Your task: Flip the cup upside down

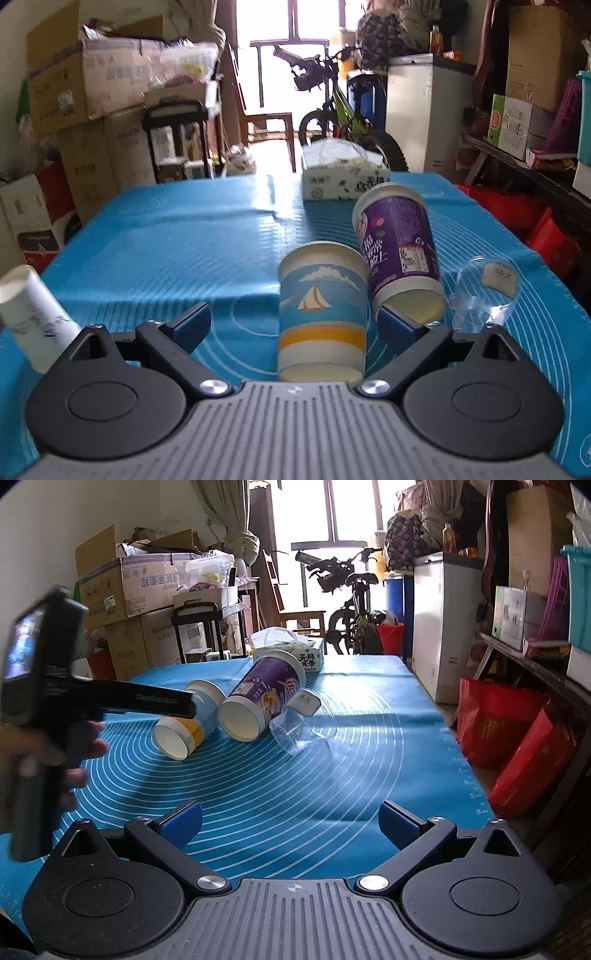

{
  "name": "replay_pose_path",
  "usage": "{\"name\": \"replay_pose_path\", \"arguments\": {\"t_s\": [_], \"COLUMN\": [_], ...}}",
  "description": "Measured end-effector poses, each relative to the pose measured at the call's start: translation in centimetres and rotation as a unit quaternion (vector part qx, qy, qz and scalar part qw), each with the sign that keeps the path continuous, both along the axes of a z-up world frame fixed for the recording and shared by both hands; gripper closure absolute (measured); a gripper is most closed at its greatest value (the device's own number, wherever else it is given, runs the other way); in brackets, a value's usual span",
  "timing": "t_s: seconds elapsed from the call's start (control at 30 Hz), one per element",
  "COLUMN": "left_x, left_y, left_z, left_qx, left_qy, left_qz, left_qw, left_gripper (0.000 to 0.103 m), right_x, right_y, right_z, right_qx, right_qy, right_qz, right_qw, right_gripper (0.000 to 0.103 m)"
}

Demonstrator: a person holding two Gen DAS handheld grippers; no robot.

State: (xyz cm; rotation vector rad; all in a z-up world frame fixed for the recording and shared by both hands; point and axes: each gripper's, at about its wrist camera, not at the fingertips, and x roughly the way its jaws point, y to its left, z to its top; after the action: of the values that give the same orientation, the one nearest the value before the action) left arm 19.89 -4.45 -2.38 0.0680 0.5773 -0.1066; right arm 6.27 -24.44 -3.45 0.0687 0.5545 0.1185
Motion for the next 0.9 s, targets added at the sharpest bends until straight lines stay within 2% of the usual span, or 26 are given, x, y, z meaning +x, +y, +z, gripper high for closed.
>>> {"name": "replay_pose_path", "arguments": {"t_s": [0.07,0.17,0.23,0.27,0.3,0.53,0.73,0.9], "left_x": [0.6,0.6,0.4,0.2,0.1,-1.2,-6.2,-10.1], "left_y": [0.2,0.4,0.2,0.1,0.0,-0.1,0.6,2.1], "left_z": [-0.4,-0.7,-0.6,-0.5,-0.3,0.8,2.6,1.9], "left_qx": [-0.010,-0.022,-0.025,-0.027,-0.027,-0.018,0.004,0.002], "left_qy": [0.011,0.018,0.018,0.019,0.020,0.022,0.011,0.030], "left_qz": [0.005,-0.013,-0.029,-0.039,-0.042,-0.043,-0.044,-0.033], "left_qw": [0.9999,0.9995,0.9991,0.9987,0.9985,0.9987,0.9990,0.9990], "left_gripper": [0.015,0.020,0.038,0.044,0.046,0.046,0.046,0.046], "right_x": [-0.1,0.0,0.0,0.0,-0.1,-0.5,-1.7,-3.1], "right_y": [-0.1,-0.2,-0.1,0.0,-0.1,0.7,0.9,1.0], "right_z": [-0.3,-0.5,-0.5,-0.5,-0.4,0.0,1.0,1.8], "right_qx": [-0.003,-0.004,-0.005,-0.006,-0.007,-0.020,-0.025,-0.023], "right_qy": [0.000,0.002,0.002,0.002,0.001,-0.004,-0.016,-0.024], "right_qz": [0.000,-0.001,-0.001,-0.001,-0.001,-0.001,0.003,0.012], "right_qw": [1.000,1.000,1.000,1.000,1.000,1.000,1.000,0.999], "right_gripper": [0.000,0.000,0.000,0.000,0.000,0.000,0.000,0.000]}}
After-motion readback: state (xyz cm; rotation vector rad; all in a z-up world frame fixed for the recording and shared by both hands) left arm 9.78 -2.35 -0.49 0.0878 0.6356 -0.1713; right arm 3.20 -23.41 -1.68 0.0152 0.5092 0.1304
